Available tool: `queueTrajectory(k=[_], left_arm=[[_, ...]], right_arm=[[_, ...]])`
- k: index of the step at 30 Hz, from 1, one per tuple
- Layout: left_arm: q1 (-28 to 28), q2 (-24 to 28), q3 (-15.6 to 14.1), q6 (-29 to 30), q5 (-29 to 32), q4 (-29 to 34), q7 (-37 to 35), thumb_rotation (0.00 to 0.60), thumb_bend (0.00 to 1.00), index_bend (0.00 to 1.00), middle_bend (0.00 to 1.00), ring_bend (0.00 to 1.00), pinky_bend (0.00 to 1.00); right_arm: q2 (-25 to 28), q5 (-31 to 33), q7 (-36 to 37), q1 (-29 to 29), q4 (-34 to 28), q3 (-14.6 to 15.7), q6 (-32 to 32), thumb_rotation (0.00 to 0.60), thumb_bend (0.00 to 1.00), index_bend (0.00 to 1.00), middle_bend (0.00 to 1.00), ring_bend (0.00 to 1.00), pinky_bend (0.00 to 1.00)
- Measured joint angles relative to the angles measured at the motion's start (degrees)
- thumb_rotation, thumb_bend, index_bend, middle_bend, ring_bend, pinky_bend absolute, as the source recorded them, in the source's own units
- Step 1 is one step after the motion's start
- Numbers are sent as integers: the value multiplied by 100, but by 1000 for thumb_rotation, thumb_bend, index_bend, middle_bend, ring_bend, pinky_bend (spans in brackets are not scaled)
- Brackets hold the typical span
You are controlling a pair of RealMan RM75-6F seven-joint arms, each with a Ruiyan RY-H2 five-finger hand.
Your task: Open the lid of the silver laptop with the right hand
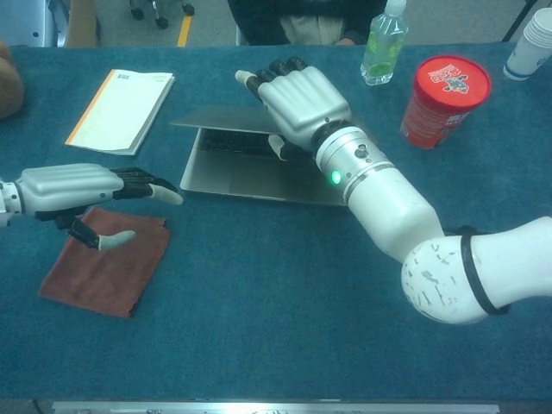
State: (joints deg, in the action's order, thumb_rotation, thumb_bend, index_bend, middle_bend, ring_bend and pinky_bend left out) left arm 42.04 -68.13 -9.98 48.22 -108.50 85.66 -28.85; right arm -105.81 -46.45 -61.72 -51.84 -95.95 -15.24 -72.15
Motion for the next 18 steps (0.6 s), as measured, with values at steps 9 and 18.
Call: queueTrajectory(k=[9,18], left_arm=[[276,-410,10,-142,225,-333,-109,356,469,82,32,0,0],[488,-847,-36,-301,448,-709,-320,360,469,82,32,0,0]], right_arm=[[54,31,52,-33,-26,31,-52,600,401,53,137,0,64],[71,45,81,-90,-41,31,-86,600,401,53,137,0,64]])
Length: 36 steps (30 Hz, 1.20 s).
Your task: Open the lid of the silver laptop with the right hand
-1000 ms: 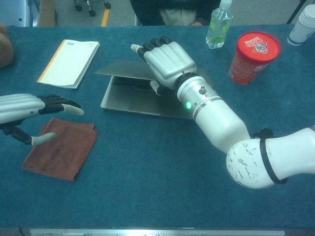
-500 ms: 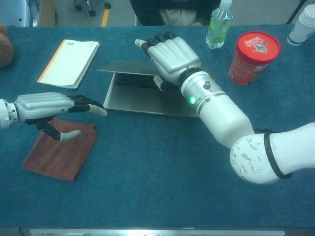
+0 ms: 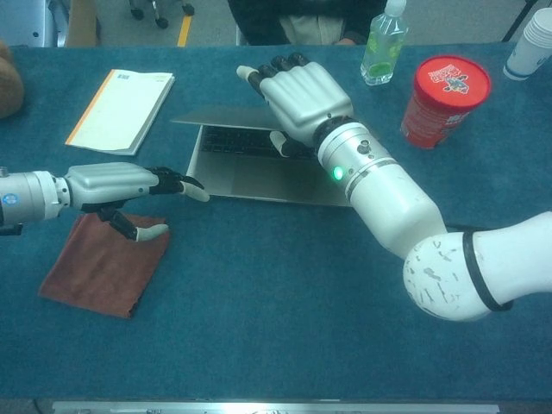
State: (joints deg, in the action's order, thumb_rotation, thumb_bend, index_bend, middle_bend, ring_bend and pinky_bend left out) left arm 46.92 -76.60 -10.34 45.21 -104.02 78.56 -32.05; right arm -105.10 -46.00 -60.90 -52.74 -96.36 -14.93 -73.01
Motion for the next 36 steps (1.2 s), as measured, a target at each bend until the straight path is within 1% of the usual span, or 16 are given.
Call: queueTrajectory(k=[6,12,20,28,36], left_arm=[[61,-202,-105,-87,150,-219,-111,360,469,82,32,0,0],[78,-275,-213,-52,214,-297,-168,360,469,82,32,0,0],[126,-286,-290,-7,265,-293,-154,361,469,82,32,0,0],[146,-269,-332,14,354,-253,-107,361,469,82,32,0,0],[150,-234,-336,34,452,-188,-29,359,469,82,32,0,0]], right_arm=[[43,2,16,-26,-32,-14,-29,600,401,53,137,0,64],[111,35,39,-43,-30,-68,-66,600,402,53,137,0,64],[267,138,93,-94,89,-276,-96,600,402,53,137,0,64],[451,339,273,-162,445,-556,-21,600,401,53,137,0,64],[546,500,461,-275,988,-721,187,600,397,53,137,0,65]])
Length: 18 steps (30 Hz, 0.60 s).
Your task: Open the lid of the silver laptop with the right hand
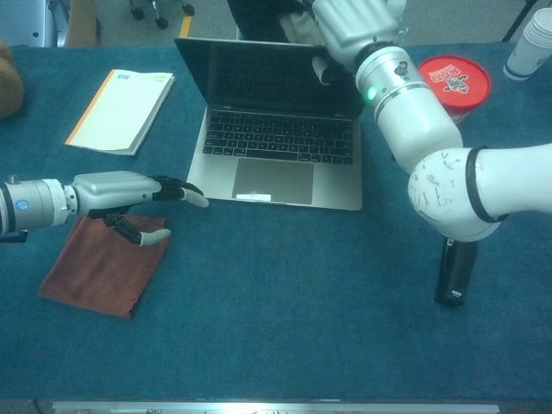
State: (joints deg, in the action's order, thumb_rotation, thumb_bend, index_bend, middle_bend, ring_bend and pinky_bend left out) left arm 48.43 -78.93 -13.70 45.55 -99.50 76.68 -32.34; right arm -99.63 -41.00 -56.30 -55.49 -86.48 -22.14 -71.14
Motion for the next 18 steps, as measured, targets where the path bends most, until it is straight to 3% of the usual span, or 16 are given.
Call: queueTrajectory(k=[18], left_arm=[[-9,37,-6,-38,158,79,148,361,469,82,32,0,0]], right_arm=[[-346,200,427,-648,1653,-363,561,600,336,53,137,0,64]])
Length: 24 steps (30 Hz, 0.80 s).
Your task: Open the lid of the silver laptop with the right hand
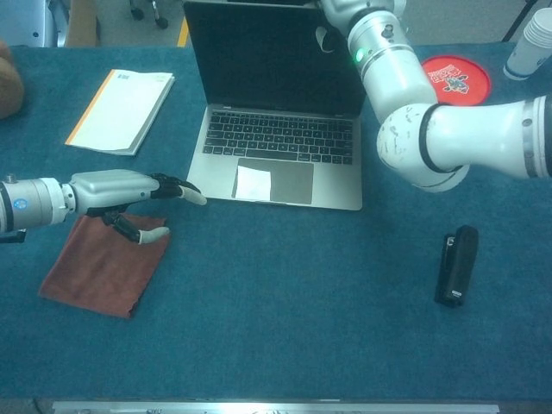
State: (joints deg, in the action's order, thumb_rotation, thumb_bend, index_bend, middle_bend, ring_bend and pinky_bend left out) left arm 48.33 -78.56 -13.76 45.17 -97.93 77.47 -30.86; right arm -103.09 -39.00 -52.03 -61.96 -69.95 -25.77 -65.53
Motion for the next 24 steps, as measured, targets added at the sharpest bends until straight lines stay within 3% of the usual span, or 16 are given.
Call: queueTrajectory(k=[16,24], left_arm=[[15,-4,7,-60,69,46,103,360,469,82,32,0,0],[-39,114,57,53,146,114,165,363,469,82,32,0,0]], right_arm=[[-333,187,239,-369,1243,-192,354,600,313,53,137,0,64],[-209,79,390,-335,817,-217,297,600,313,53,137,0,64]])
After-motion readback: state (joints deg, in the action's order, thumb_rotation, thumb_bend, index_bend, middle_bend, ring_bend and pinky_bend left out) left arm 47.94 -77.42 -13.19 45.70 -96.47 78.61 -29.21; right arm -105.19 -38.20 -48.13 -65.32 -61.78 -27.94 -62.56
